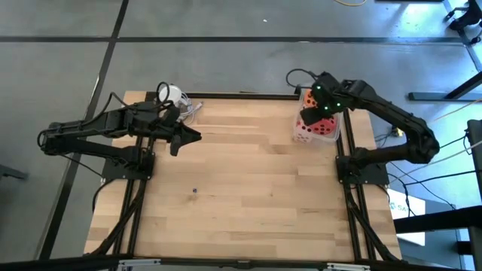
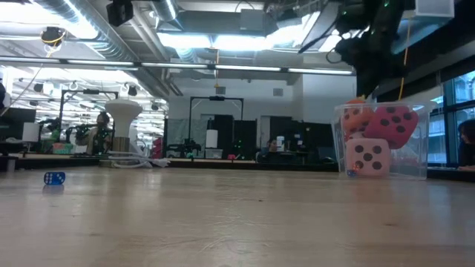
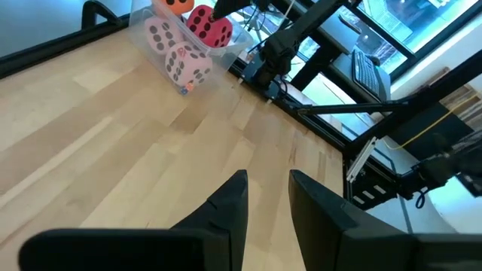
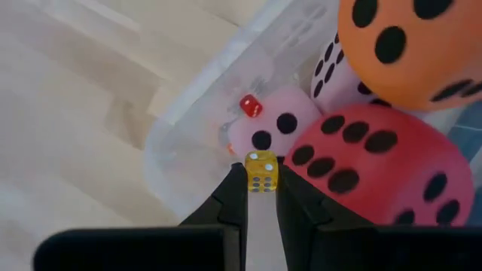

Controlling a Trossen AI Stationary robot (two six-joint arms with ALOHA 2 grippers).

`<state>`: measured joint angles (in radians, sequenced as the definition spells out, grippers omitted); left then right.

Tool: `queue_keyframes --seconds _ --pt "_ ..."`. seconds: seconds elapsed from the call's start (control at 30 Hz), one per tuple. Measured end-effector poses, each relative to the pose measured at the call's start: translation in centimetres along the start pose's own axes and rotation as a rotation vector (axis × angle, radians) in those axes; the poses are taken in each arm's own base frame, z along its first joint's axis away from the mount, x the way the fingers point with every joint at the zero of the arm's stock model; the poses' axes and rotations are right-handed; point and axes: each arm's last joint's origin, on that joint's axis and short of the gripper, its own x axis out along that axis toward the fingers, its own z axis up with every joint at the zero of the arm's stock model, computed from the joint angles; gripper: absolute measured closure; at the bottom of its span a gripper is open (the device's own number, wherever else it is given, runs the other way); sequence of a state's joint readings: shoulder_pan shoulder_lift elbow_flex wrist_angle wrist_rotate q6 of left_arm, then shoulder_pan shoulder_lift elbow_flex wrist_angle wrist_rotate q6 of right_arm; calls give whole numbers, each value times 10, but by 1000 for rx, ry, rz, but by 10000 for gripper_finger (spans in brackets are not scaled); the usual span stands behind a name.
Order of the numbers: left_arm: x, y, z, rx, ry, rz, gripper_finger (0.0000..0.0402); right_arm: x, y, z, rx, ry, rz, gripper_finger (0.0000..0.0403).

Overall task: Pick & Place Dice
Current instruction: Put the small yellow die into the container, then put the small blue die into the container

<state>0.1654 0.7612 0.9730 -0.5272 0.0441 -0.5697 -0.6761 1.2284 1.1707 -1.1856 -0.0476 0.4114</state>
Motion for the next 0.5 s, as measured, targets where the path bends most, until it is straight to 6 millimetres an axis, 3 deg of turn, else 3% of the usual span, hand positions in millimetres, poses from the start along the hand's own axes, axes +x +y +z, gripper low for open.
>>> queue_keyframes --seconds 0.3,0.5 --pt "0 0 0 -15 -1 1 311 21 7 8 -35 8 -122 354" --pt "0 1 0 -18 -14 21 311 21 7 8 -37 12 -125 243"
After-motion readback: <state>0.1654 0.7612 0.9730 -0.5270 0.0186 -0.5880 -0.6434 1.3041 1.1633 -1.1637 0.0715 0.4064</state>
